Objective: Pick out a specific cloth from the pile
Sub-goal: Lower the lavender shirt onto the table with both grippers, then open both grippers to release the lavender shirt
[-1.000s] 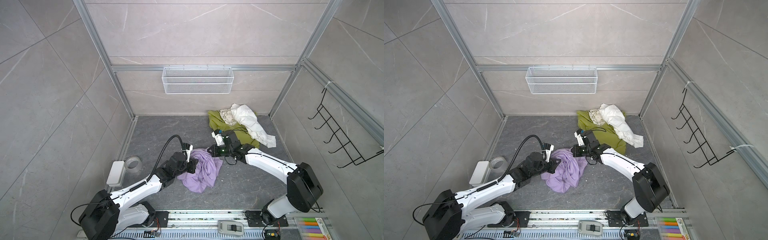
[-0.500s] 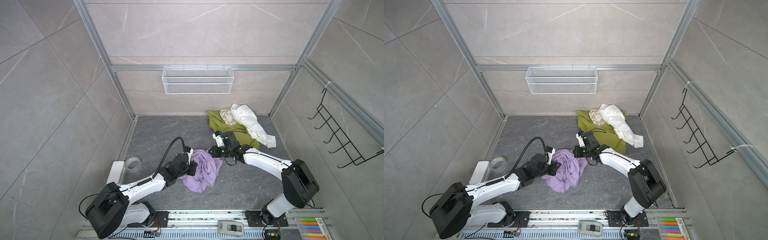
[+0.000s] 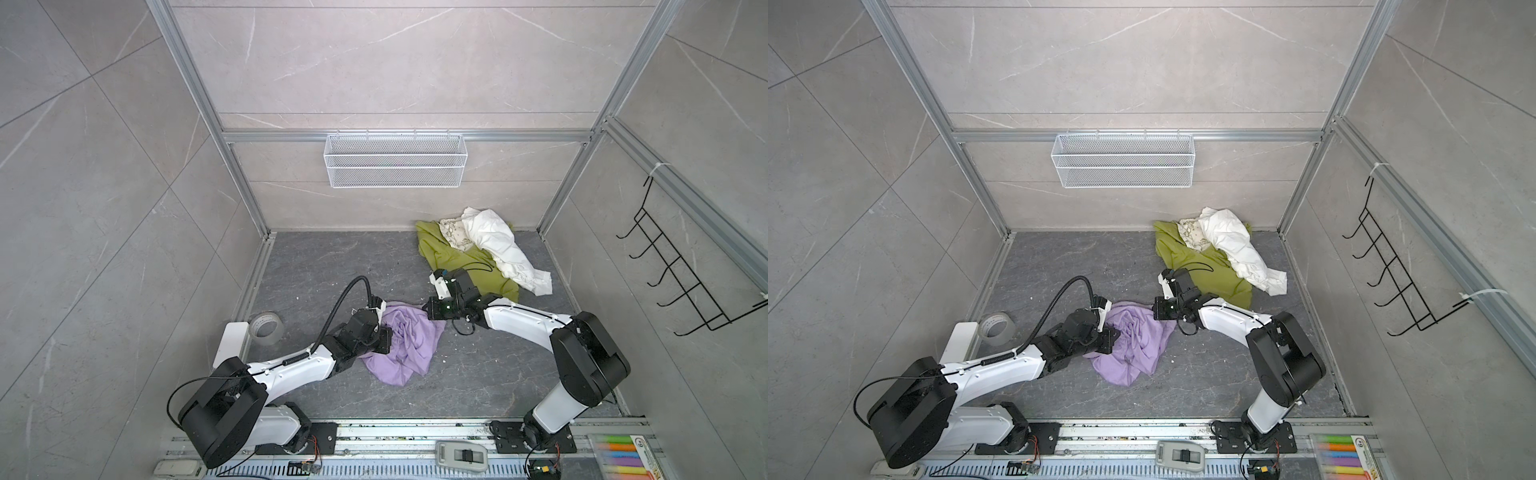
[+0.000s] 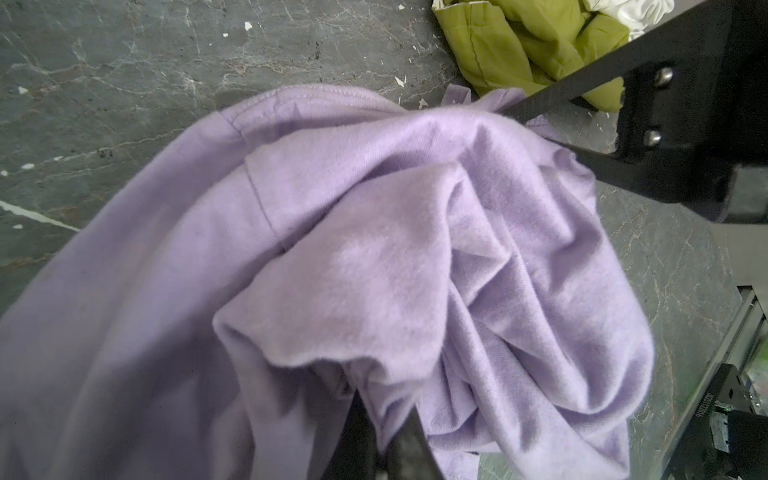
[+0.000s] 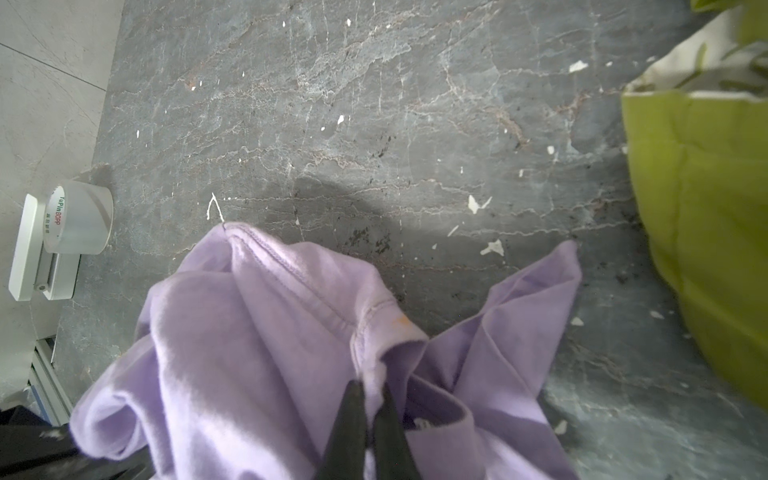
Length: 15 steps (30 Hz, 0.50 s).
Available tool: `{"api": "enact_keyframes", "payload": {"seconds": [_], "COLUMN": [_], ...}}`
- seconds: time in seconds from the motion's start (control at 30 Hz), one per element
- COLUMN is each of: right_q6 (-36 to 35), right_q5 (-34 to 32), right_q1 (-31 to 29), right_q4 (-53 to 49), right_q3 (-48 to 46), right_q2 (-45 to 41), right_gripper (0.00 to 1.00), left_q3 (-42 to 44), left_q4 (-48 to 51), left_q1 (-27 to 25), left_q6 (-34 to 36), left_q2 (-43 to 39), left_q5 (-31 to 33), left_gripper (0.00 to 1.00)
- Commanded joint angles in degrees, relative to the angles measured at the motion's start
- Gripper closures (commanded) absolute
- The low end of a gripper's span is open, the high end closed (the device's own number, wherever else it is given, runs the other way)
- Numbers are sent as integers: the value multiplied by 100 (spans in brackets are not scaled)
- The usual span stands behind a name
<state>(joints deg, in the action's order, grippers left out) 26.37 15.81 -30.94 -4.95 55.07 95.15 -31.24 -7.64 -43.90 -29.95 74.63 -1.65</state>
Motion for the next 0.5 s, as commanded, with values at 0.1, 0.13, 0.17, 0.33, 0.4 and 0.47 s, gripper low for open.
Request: {"api": "enact_keyframes", "payload": {"seconds": [0.1, 0.13, 0.17, 0.33, 0.4, 0.47], "right_q6": [-79, -92, -105, -163, -215, -250], "right_q5": [-93, -93, -89, -123, -86, 60], "right_q1": [35, 42, 43, 44, 49, 46], "right_q4": [33, 15, -8, -118, -142, -59], "right_q3": [-19, -13, 7, 57, 79, 86], "right_q2": [-112, -132, -155, -286, -356, -459], "right_gripper": [100, 100, 100, 100, 96, 89], "left_q3": [-121, -143, -174, -200, -223, -263], "left_q4": [371, 447, 524, 804, 884, 938], "left_q1": [-8, -11, -9, -11, -7, -11], "left_q6": [277, 314, 353, 523, 570, 620], "left_q2": [-423, -475, -533, -873, -993, -1079], "left_q5": [86, 99, 118, 347, 381, 335], "left_gripper": [100, 100, 100, 92, 81, 72]}}
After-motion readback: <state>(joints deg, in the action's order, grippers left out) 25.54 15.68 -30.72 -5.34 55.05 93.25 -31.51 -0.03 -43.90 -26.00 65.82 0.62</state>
